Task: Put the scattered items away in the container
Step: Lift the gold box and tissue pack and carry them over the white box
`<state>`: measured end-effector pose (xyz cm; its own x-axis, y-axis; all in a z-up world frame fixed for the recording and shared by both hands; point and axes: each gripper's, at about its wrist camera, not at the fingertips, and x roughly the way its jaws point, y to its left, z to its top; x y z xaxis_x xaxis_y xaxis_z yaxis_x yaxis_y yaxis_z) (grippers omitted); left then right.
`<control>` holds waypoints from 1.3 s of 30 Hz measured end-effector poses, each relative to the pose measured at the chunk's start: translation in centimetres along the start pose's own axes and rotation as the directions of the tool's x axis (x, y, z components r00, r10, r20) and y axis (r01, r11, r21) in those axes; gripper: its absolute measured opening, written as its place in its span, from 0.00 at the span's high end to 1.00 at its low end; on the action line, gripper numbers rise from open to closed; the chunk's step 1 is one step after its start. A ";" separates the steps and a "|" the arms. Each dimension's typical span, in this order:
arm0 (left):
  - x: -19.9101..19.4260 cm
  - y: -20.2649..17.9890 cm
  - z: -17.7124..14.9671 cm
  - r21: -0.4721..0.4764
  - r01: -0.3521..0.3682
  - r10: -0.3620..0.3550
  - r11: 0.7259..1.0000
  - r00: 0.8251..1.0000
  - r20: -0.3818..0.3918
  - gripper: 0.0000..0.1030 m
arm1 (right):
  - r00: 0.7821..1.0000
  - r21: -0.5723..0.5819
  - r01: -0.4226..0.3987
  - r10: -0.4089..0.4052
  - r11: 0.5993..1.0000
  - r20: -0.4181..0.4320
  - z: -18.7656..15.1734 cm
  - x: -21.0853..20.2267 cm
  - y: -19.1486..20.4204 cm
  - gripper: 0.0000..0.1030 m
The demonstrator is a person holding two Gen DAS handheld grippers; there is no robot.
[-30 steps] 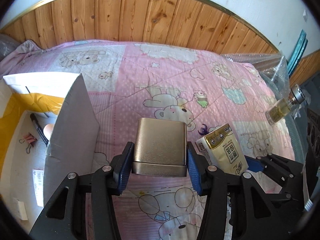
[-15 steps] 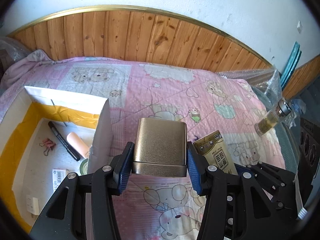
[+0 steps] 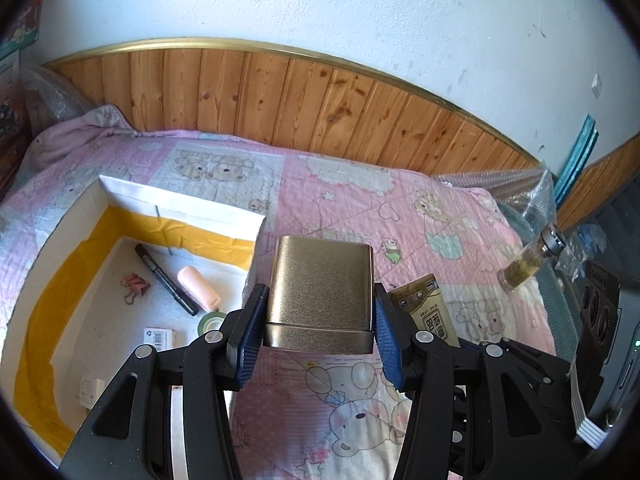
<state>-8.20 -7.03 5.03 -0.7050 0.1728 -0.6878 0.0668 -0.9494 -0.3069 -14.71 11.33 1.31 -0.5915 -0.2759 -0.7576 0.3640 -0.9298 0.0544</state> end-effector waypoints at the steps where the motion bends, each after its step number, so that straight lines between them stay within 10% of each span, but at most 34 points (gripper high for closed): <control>1: -0.4 0.2 -0.1 -0.003 -0.001 0.001 1.000 1.000 0.005 0.50 | 1.000 -0.002 -0.005 0.005 1.000 0.003 0.0 -0.1 0.3 0.49; 39: -7.8 12.4 -0.3 -0.149 -0.064 0.077 0.987 0.993 0.086 0.50 | 0.989 -0.206 -0.139 0.147 0.968 0.025 -1.2 0.2 11.0 0.49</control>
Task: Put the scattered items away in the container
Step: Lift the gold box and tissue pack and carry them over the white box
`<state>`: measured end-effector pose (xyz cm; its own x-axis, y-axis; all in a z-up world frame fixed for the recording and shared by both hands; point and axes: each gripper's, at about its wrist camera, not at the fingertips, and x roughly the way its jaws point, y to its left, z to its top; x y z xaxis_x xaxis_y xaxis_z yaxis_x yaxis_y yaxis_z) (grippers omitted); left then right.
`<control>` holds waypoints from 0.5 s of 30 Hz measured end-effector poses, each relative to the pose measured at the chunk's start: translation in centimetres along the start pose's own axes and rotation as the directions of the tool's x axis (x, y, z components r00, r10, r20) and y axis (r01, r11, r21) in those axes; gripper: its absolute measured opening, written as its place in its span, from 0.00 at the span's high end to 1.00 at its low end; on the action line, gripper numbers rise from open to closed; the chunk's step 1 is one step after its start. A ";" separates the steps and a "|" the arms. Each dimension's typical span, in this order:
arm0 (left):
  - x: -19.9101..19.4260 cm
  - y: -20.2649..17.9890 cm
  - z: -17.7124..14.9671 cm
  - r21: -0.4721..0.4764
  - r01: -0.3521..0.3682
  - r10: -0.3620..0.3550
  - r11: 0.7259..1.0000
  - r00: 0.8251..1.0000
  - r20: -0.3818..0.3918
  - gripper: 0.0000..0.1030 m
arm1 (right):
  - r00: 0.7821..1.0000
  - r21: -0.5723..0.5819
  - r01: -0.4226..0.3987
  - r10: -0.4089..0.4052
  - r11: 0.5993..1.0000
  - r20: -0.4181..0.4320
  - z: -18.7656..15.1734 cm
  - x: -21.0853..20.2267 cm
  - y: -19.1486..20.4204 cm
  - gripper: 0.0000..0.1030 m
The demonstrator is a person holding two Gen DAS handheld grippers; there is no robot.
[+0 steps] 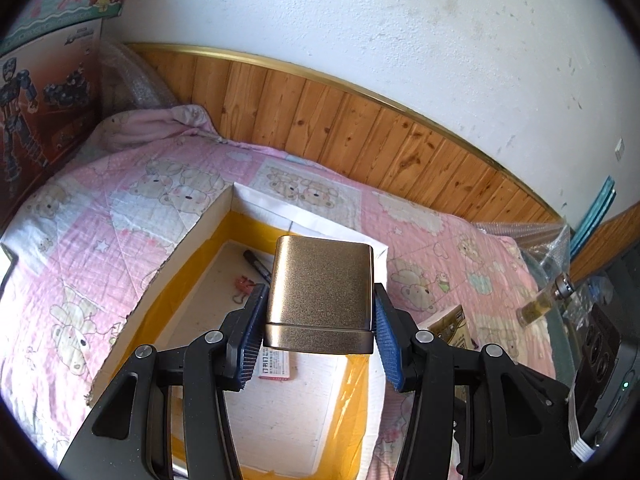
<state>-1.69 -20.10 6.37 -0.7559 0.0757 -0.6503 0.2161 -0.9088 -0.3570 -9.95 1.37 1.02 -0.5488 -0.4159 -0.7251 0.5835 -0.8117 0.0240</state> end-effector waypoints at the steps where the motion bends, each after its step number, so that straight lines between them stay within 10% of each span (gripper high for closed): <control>1: 0.0 0.3 0.0 -0.002 -0.001 0.001 1.000 1.000 0.000 0.50 | 1.000 -0.005 -0.003 0.003 1.000 -0.001 0.0 0.1 0.2 0.49; 15: 1.0 3.9 0.4 -0.031 -0.023 0.023 0.999 1.000 -0.021 0.50 | 0.999 -0.094 -0.042 0.041 0.995 -0.020 -0.4 2.1 3.3 0.49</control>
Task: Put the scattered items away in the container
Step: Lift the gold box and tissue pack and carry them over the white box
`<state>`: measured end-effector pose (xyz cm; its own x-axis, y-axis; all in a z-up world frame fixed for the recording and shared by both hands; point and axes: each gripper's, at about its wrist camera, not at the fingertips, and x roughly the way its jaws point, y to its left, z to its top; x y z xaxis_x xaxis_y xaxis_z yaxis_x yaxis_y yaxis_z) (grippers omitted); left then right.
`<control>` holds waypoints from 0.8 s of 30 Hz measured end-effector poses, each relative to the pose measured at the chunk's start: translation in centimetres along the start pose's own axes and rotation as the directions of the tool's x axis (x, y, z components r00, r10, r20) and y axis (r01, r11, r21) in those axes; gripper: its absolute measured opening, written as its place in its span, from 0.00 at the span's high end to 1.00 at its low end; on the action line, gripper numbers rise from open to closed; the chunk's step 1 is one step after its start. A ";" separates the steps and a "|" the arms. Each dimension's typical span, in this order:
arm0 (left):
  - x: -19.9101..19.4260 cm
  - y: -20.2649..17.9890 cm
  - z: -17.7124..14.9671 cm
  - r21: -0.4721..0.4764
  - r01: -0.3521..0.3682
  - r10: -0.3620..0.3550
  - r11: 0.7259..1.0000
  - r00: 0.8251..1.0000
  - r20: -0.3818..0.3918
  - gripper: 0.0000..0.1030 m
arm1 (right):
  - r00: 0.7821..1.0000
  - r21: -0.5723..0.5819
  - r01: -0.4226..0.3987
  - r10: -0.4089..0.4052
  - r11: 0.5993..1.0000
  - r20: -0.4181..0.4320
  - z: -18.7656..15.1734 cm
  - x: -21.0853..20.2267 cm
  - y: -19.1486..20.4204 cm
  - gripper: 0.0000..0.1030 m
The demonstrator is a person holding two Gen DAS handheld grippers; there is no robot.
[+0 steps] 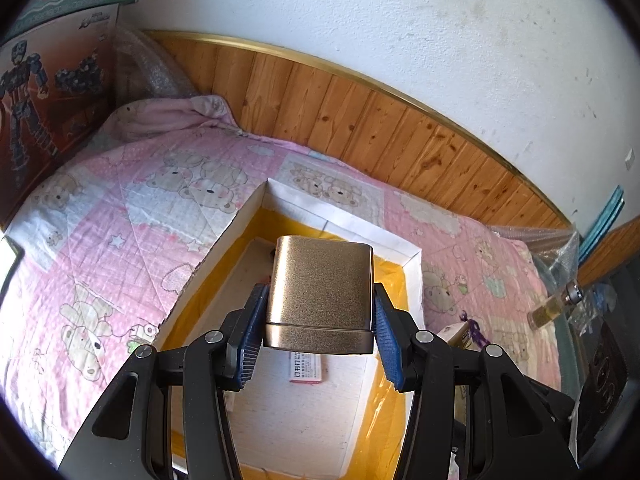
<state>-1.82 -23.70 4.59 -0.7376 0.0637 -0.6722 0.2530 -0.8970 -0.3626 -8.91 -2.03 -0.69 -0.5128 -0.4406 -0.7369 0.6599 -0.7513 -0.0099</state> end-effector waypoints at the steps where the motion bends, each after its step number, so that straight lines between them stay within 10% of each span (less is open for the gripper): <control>1: 0.2 0.2 0.0 -0.002 -0.001 0.001 1.000 1.000 -0.004 0.50 | 1.000 -0.004 -0.002 0.002 1.000 -0.002 0.0 0.2 0.2 0.49; 24: 5.5 1.6 0.7 0.032 -0.063 0.066 0.998 0.994 -0.088 0.50 | 0.997 -0.083 -0.055 0.051 0.995 -0.056 -0.6 3.7 2.5 0.49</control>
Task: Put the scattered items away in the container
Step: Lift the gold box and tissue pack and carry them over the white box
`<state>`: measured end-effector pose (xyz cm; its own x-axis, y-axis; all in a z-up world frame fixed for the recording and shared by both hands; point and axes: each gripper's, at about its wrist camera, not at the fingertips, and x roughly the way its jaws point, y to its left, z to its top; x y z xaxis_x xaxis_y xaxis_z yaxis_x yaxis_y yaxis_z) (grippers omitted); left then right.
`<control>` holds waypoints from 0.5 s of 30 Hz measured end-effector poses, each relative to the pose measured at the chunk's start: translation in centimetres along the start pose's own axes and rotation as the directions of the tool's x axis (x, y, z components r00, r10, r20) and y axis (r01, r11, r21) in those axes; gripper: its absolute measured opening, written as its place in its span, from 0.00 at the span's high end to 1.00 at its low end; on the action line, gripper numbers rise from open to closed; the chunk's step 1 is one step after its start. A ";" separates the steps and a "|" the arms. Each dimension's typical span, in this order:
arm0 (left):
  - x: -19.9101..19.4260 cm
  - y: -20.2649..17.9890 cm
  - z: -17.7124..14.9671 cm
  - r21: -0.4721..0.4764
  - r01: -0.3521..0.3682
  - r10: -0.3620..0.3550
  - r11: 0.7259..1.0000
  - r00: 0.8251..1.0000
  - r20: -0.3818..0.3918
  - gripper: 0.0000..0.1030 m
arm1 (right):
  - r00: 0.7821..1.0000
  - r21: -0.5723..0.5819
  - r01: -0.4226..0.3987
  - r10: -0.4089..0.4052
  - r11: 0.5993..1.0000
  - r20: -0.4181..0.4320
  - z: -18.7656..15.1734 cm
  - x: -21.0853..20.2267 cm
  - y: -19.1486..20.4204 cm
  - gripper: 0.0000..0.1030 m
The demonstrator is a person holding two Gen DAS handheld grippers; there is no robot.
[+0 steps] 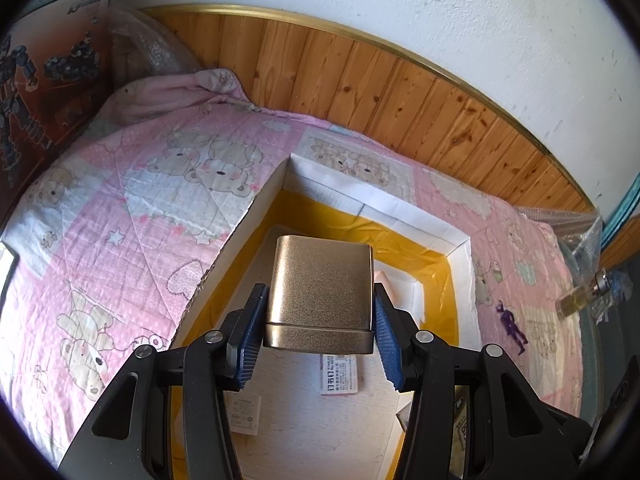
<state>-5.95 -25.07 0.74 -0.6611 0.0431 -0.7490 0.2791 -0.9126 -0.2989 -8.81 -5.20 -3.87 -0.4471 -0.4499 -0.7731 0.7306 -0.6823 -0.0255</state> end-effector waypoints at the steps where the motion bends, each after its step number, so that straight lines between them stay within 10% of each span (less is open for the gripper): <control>1: 0.2 0.0 0.0 0.004 -0.006 0.006 1.000 1.000 -0.004 0.50 | 1.000 -0.003 -0.002 0.002 1.000 -0.002 0.0 0.1 0.1 0.49; 15: 3.1 0.3 0.0 0.053 -0.062 0.065 0.997 0.996 -0.057 0.50 | 0.999 -0.049 -0.033 0.031 0.998 -0.031 -0.2 1.4 1.3 0.49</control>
<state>-7.87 -25.25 -1.67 -0.6008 0.0066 -0.7993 0.2823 -0.9338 -0.2199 -8.42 -6.58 -5.14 -0.4080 -0.4529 -0.7927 0.7690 -0.6385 -0.0310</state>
